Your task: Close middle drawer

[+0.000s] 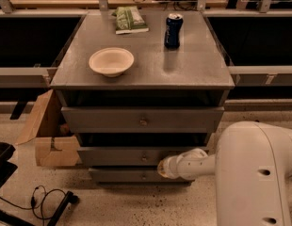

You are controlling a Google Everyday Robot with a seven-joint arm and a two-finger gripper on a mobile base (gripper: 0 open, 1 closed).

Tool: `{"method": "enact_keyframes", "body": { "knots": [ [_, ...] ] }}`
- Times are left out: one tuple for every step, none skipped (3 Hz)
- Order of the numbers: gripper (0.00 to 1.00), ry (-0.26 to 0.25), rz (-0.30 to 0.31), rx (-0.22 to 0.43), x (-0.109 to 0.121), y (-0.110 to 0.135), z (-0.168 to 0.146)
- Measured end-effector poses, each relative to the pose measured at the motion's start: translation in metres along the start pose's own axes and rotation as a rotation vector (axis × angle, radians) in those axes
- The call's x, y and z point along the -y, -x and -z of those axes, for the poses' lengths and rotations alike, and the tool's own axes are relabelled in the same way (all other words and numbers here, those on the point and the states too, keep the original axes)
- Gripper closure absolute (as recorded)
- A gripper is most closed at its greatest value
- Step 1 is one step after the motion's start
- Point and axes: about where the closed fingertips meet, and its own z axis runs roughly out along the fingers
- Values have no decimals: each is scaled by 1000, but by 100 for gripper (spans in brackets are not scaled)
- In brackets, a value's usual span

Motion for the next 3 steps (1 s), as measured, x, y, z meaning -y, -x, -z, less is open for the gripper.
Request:
{"method": "enact_keyframes", "body": {
  "knots": [
    [100,-20,31,3,21,1,-13],
    [100,-26,42,0,32,2,-15],
    [100,-32,50,-3,37,3,-16]
  ]
}}
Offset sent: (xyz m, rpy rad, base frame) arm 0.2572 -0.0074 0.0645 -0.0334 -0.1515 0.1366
